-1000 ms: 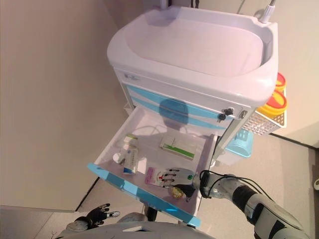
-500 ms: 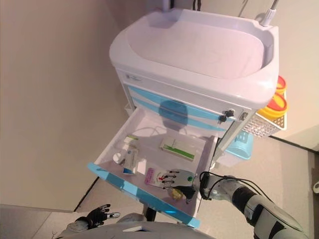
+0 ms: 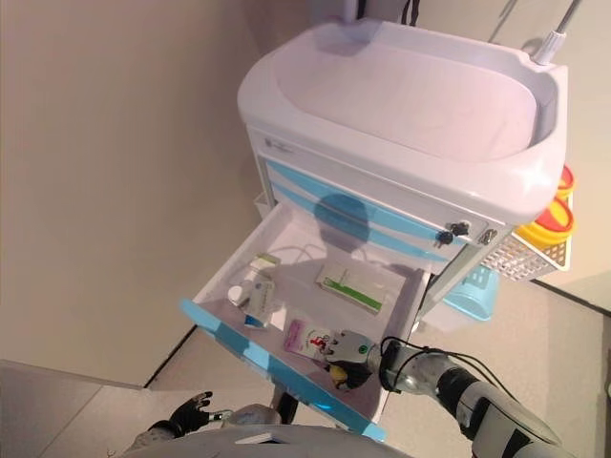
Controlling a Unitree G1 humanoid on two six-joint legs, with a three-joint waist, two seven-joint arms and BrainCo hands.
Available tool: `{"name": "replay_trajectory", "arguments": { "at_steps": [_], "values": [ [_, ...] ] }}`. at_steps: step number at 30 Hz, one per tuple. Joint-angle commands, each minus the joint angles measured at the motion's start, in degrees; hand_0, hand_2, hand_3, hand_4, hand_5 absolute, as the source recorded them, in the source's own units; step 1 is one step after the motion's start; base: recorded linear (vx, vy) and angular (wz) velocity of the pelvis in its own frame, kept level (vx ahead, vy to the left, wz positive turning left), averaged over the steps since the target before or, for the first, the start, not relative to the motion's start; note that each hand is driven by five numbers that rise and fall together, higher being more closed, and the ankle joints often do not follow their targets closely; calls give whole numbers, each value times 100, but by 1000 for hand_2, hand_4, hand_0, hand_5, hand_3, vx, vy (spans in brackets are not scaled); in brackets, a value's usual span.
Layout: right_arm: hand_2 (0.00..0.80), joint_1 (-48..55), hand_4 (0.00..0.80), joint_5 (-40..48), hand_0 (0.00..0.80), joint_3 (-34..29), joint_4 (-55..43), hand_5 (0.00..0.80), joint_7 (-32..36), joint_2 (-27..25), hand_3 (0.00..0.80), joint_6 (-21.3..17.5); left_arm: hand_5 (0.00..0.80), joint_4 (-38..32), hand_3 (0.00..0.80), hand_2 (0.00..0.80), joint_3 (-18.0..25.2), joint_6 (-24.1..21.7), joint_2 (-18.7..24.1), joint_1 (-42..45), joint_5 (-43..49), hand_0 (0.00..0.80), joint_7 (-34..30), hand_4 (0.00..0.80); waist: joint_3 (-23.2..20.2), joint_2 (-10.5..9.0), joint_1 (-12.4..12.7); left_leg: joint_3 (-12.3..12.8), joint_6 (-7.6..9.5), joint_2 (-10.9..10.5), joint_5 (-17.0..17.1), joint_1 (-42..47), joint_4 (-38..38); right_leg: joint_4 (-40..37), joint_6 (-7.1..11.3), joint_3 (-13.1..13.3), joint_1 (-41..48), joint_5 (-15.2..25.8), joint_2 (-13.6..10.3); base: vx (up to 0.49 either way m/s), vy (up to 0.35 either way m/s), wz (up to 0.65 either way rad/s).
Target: Open the drawer and pick up the medicine
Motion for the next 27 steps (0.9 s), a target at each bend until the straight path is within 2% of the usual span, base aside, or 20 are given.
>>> {"name": "replay_trajectory", "arguments": {
  "at_steps": [1,22,26,27],
  "values": [
    [800,-54,800,1,800,283,-199,800,-248,30,800,5,0,395,0,0,-250,-177,-205,-170,308,0,41,0,71,-132,117,-4,218,-280,-309,-111,23,574,163,58,-434,147,-188,0,0,0],
    [800,-105,800,65,800,135,-26,800,-387,54,800,208,0,501,0,0,-277,-43,-211,-313,272,0,74,0,25,-225,42,39,227,-259,-320,-77,-1,554,169,138,-439,183,-152,1,-3,1],
    [800,-103,800,34,800,94,-124,800,-315,38,800,89,0,522,0,0,-260,-18,-232,-329,256,0,105,0,21,-246,2,79,222,-246,-328,-62,-1,545,174,175,-433,188,-145,-1,0,-1],
    [706,-93,706,20,706,85,-128,706,-302,31,706,41,0,524,0,0,-250,-24,-227,-327,252,0,100,0,20,-248,-3,89,221,-242,-329,-59,-2,541,176,179,-429,189,-145,-3,1,-5]
  ]
}}
